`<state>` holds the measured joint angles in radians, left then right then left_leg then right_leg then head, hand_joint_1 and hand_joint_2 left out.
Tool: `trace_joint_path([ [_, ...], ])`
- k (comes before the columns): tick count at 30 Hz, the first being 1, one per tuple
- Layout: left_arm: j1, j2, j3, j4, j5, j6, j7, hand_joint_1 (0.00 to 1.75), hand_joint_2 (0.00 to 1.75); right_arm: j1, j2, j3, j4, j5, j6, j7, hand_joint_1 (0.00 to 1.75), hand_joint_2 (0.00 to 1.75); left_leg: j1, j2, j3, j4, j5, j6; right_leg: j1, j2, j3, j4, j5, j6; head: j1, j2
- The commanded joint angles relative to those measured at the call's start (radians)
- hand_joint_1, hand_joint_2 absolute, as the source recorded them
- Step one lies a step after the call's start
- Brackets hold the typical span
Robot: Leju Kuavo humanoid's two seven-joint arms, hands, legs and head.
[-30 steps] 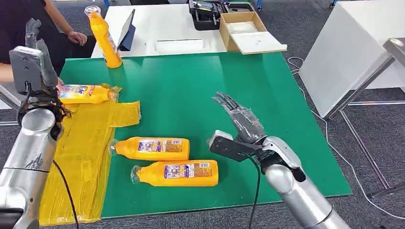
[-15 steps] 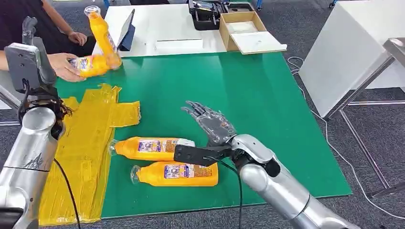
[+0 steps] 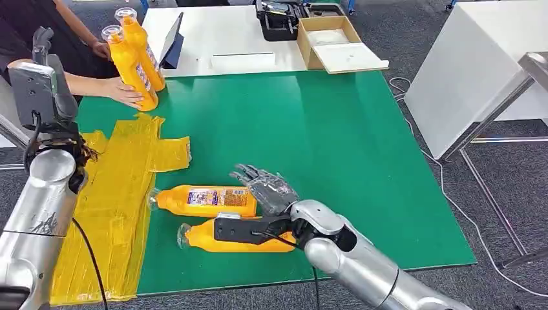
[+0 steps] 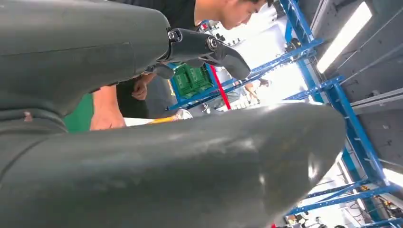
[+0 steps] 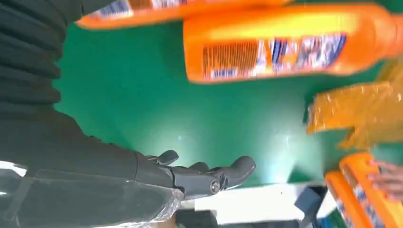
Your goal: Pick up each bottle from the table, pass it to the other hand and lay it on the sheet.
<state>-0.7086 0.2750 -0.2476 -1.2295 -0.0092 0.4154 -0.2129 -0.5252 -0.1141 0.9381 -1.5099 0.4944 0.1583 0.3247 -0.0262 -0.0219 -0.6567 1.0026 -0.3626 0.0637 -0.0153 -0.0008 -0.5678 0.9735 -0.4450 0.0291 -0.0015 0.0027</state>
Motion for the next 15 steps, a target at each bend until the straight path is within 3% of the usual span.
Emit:
trace_joint_path([
  [1, -0.024, 0.011, -0.024, 0.022, 0.001, 0.008, 0.018, 0.00, 0.00, -0.014, -0.010, 0.112, 0.041, 0.029, 0.022, 0.039, 0.00, 1.75, 0.002, 0.003, 0.007, 0.000, -0.003, -0.007, 0.002, 0.001, 0.007, -0.002, -0.002, -0.003, 0.000, 0.000],
  [8, 0.006, 0.027, -0.001, -0.013, 0.014, 0.022, 0.035, 0.00, 0.00, 0.000, -0.026, 0.150, 0.077, 0.149, 0.063, 0.138, 0.00, 1.75, 0.001, 0.002, 0.003, -0.001, -0.001, -0.004, 0.001, 0.001, 0.003, -0.001, -0.001, -0.001, 0.000, 0.000],
  [15, 0.028, 0.041, 0.009, -0.033, 0.017, 0.028, 0.043, 0.00, 0.00, 0.004, -0.044, 0.183, 0.097, 0.231, 0.082, 0.166, 0.00, 1.75, 0.001, 0.002, 0.003, -0.001, -0.001, -0.003, 0.001, 0.001, 0.003, -0.002, 0.000, -0.001, 0.000, 0.000],
])
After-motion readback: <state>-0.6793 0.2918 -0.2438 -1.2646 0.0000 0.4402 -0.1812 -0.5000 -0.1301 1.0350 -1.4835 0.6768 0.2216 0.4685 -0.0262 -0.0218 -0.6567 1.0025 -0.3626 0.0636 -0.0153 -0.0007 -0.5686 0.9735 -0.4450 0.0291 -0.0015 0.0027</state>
